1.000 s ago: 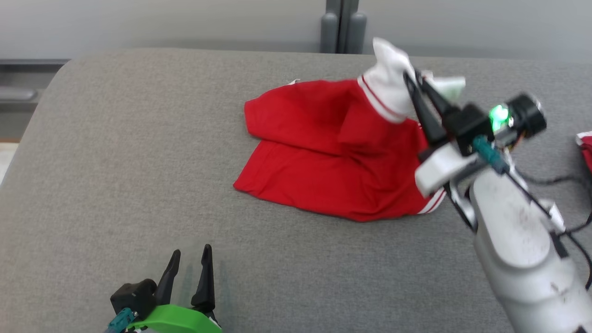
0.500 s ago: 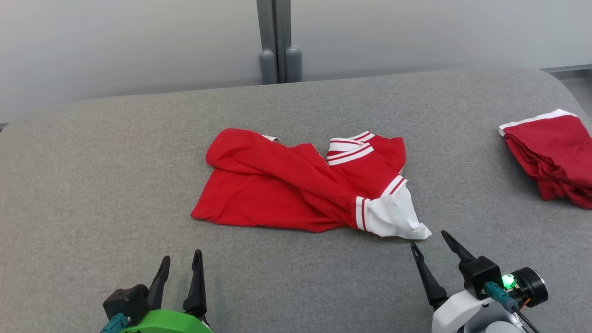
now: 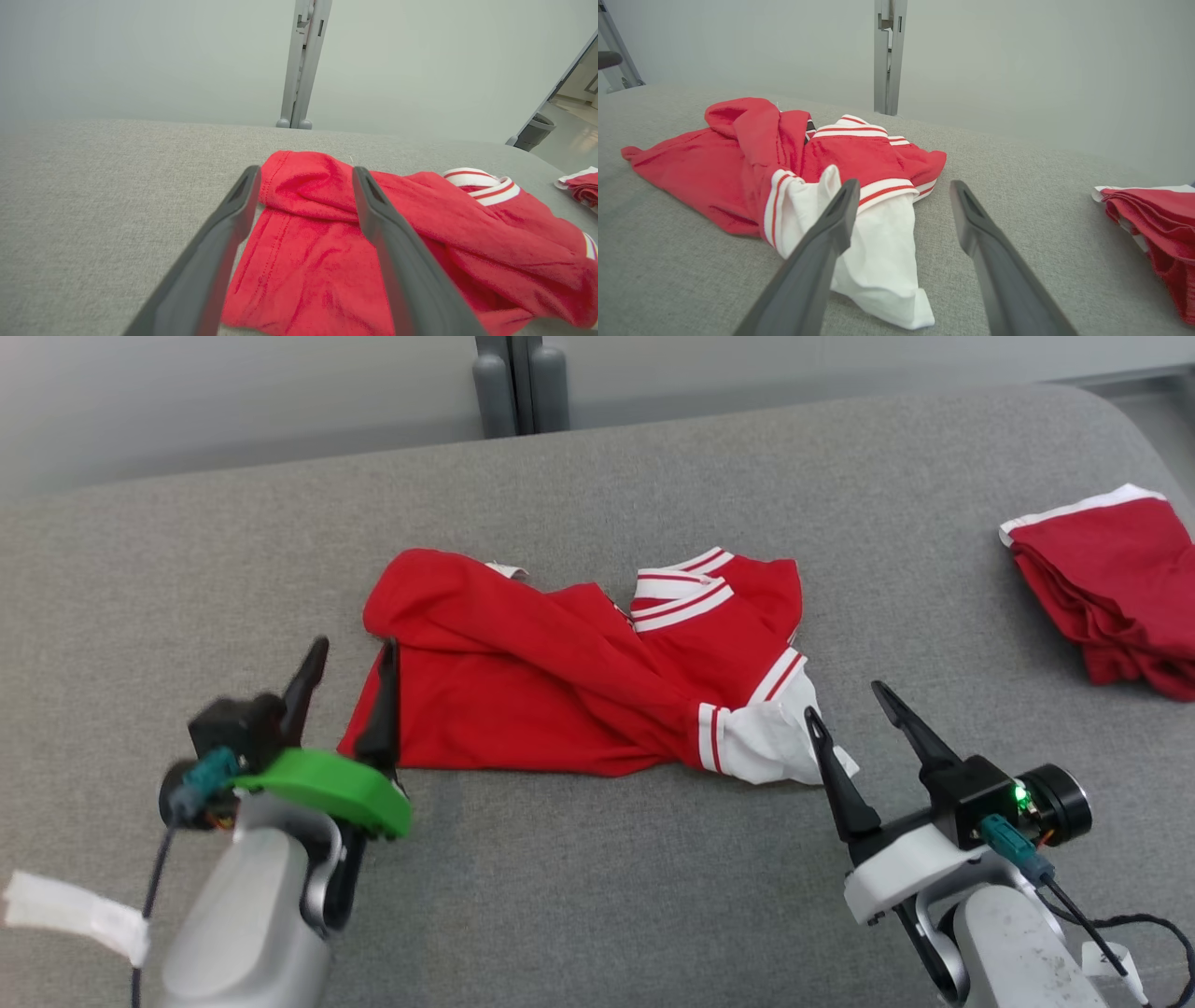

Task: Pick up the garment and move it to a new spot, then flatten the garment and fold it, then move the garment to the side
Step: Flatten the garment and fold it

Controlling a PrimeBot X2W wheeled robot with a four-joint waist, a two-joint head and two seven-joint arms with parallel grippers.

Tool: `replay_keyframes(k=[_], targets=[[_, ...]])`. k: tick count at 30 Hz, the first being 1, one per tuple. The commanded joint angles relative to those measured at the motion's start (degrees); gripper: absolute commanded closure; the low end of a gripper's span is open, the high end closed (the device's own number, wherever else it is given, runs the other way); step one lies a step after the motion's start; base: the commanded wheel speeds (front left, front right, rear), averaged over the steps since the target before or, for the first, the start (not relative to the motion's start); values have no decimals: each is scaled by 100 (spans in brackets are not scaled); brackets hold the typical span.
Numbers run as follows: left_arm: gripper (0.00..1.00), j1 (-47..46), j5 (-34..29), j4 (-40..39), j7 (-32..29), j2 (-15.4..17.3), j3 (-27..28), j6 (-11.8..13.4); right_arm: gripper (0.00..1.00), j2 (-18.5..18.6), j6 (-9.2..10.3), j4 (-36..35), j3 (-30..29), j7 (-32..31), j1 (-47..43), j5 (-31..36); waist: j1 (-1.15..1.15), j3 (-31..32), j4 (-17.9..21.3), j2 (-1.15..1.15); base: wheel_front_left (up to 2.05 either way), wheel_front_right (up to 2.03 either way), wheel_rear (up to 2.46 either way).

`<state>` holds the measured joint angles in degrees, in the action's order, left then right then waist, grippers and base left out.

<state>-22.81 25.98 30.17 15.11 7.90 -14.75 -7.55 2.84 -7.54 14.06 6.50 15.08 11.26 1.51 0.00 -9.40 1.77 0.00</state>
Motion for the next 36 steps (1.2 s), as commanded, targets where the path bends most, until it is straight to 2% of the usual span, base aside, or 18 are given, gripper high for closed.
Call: replay_keyframes(k=[1,6,13,21,25,26,27,28,36], targets=[[0,-344,106,174,3,156,-89,15,0,15,11,-54,53,10,128,-44,0,-488,209,0,0,0,0],[0,-1605,640,1061,-229,521,-661,15,0,16,11,-216,252,10,453,-130,0,-949,454,0,0,0,0],[0,-2721,1346,1819,-773,945,-1401,15,0,14,11,-403,575,10,726,-258,0,-1429,800,0,0,0,0],[0,-3261,1677,2477,-1140,1224,-2145,15,0,14,11,-477,783,10,849,-326,0,-1653,1072,0,0,0,0],[0,-3304,1788,2736,-1196,1229,-2447,15,0,14,11,-445,771,10,818,-337,0,-1645,1112,0,0,0,0],[35,-3268,1812,2754,-1196,1214,-2542,15,0,13,11,-440,757,10,802,-333,0,-1631,1106,0,0,0,0],[85,-3221,1851,2733,-1166,1194,-2653,14,0,12,11,-431,737,10,778,-325,0,-1610,1089,0,0,0,0],[100,-3195,1905,2698,-1101,1191,-2705,13,0,12,11,-418,709,10,759,-318,0,-1590,1068,0,0,0,0],[100,-3256,2182,2368,-127,1197,-3091,13,0,14,10,-147,475,10,650,-236,0,-1143,673,0,0,0,0]])
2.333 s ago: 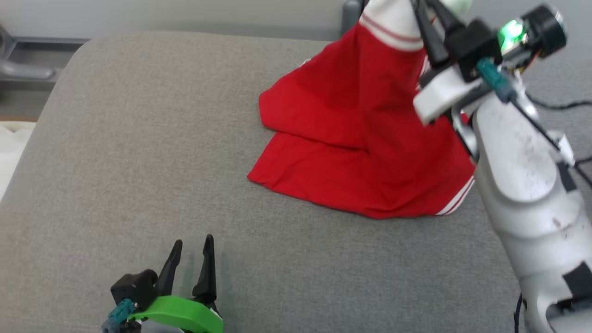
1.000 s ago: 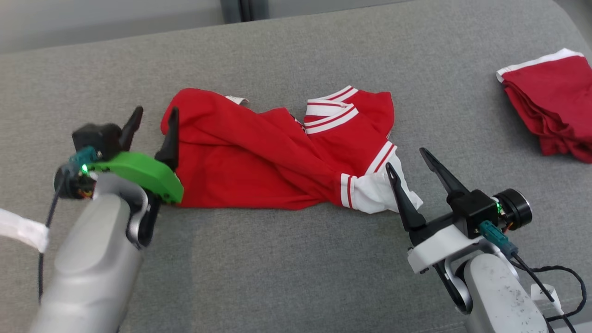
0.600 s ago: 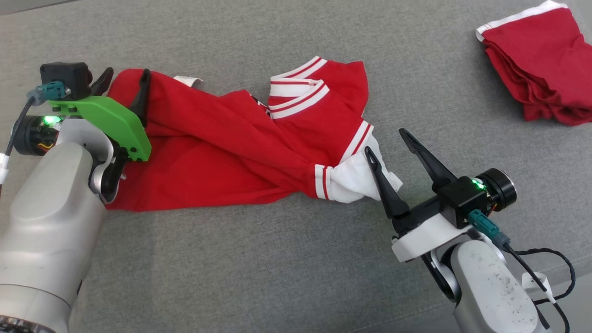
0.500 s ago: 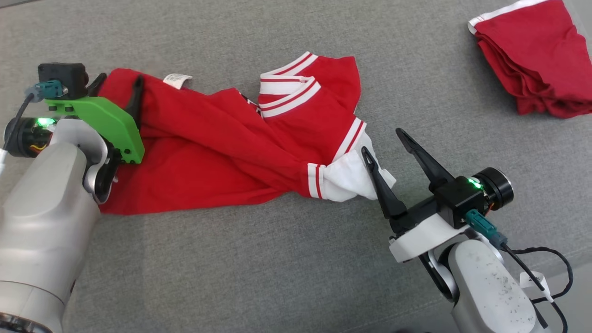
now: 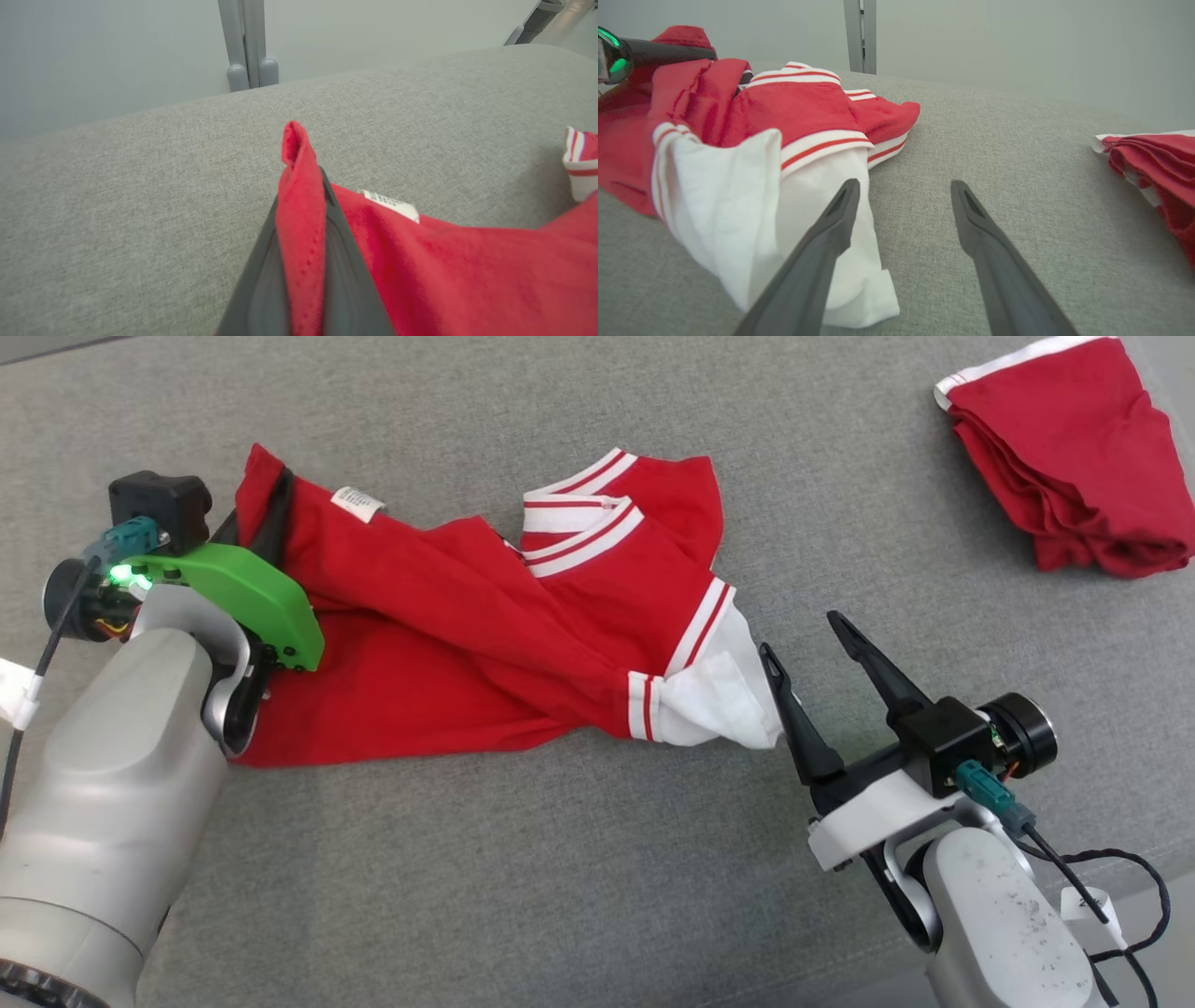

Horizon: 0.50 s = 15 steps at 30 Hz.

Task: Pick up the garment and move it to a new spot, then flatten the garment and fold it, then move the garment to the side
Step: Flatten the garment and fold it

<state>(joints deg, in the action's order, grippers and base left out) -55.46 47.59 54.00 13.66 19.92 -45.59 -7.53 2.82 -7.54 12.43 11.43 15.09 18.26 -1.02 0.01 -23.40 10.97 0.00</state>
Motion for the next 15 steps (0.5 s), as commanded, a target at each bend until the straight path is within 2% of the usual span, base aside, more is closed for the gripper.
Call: replay_keyframes(k=[1,3,6,12,13,15], targets=[[100,-2,44,-98,82,-16,-29,11,0,17,11,69,-36,9,-68,19,-1,348,-316,0,0,0,0],[100,12,84,-296,143,-25,-31,11,0,18,11,166,-68,9,-117,28,-1,531,-452,0,0,0,0],[100,148,-18,-843,154,22,297,11,0,19,11,305,-153,9,-177,23,-1,802,-666,0,0,0,0],[100,1158,-487,-1963,151,-37,967,11,0,19,10,525,-306,9,-409,-46,-1,1368,-1049,0,0,0,0],[90,1425,-569,-2077,152,-48,1060,11,0,21,11,562,-332,9,-457,-52,-1,1461,-1106,0,0,0,0],[47,1915,-670,-2245,151,-105,1238,11,0,18,11,608,-371,9,-548,-86,-1,1597,-1188,0,0,0,0]])
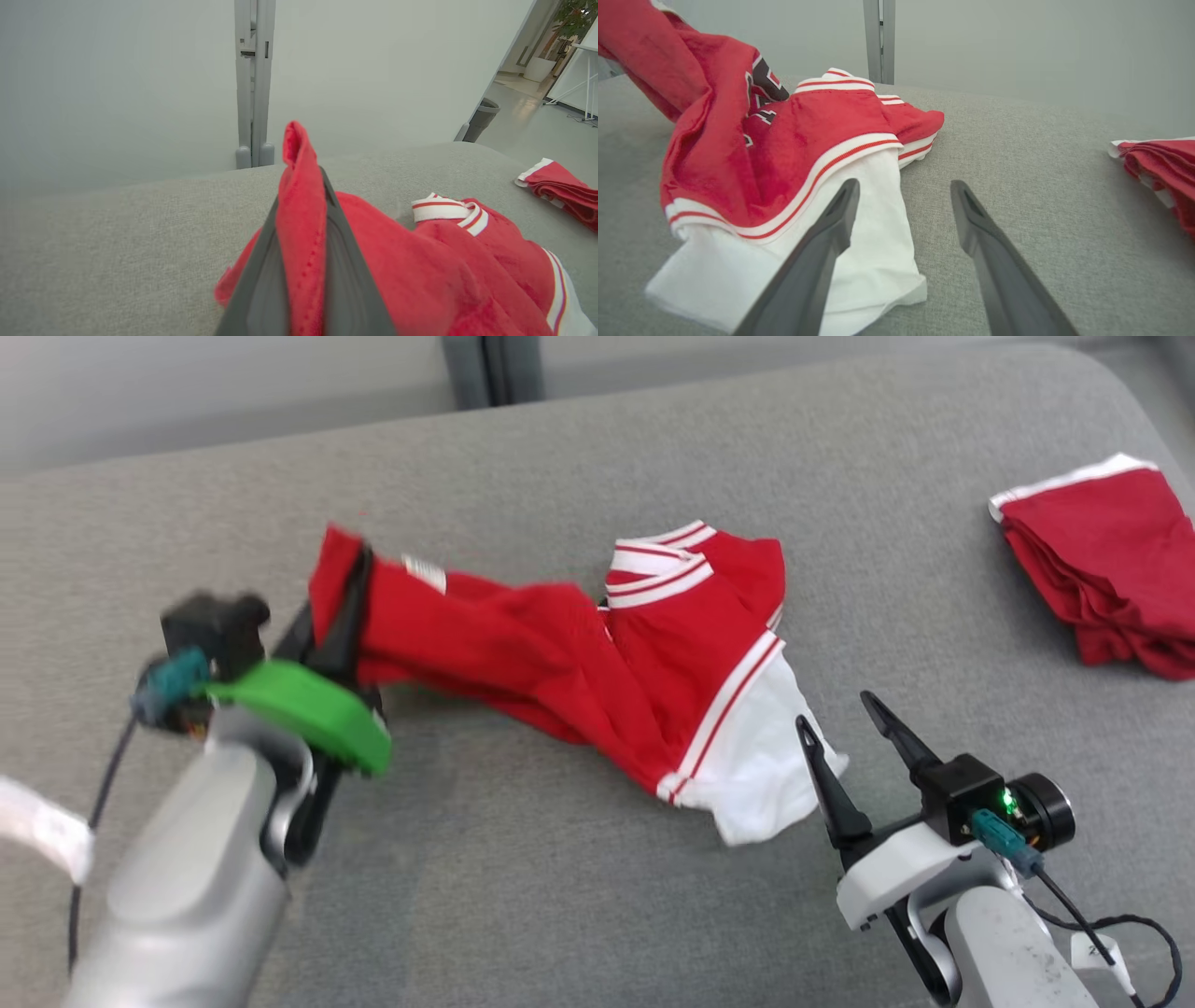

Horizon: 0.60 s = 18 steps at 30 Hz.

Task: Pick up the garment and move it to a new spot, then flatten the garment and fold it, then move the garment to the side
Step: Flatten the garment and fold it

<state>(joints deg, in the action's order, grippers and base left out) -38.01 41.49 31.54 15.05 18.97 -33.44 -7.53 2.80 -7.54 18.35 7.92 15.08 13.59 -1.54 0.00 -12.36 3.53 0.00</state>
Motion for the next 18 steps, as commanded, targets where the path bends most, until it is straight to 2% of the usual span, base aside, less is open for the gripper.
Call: replay_keyframes(k=[1,9,15,18], targets=[[0,443,-95,-12,14,-31,149,11,0,22,11,38,-37,10,-124,-50,0,562,-481,0,0,0,0],[0,2189,-384,133,14,-397,1070,11,0,21,11,162,-54,10,-354,-160,0,918,-592,0,0,0,0],[0,2854,-746,75,14,-790,1900,11,0,21,11,216,-40,10,-439,-202,0,1059,-599,0,0,0,0],[0,2956,-909,26,14,-947,2075,11,0,21,11,222,-6,10,-471,-216,0,1072,-575,0,0,0,0]])
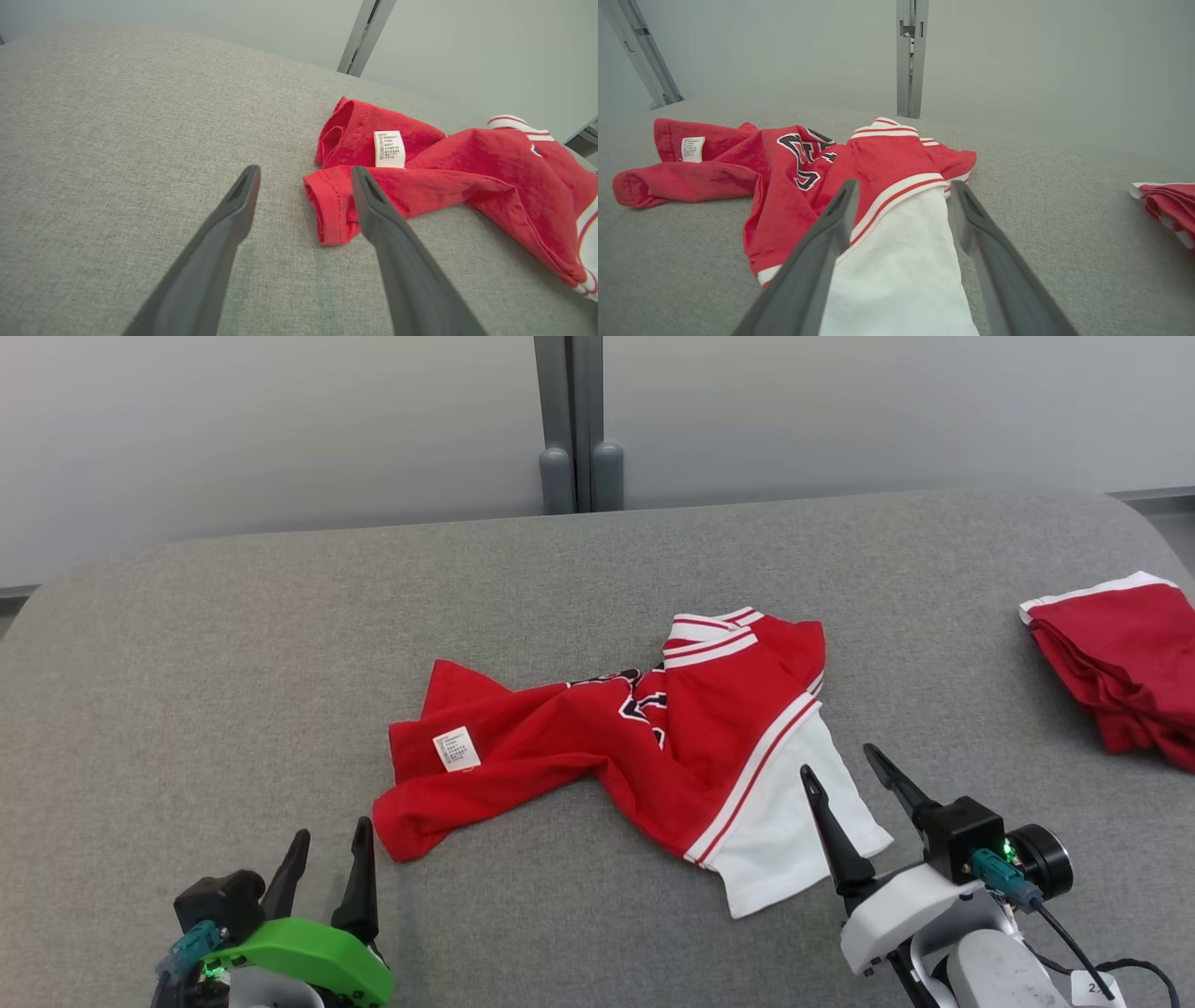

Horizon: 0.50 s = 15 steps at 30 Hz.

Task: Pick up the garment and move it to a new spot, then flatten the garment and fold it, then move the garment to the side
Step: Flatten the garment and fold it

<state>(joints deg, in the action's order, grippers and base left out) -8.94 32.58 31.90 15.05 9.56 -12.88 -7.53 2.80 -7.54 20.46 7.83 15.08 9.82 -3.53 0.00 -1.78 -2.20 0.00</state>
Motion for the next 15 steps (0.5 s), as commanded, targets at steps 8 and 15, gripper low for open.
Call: replay_keyframes(k=[8,15], targets=[[0,-319,200,229,15,-63,27,11,0,21,11,-4,108,10,40,-6,0,-171,199,0,0,0,0],[0,-864,688,914,8,129,-341,11,0,20,11,-27,183,10,166,48,0,-400,357,0,0,0,0]])
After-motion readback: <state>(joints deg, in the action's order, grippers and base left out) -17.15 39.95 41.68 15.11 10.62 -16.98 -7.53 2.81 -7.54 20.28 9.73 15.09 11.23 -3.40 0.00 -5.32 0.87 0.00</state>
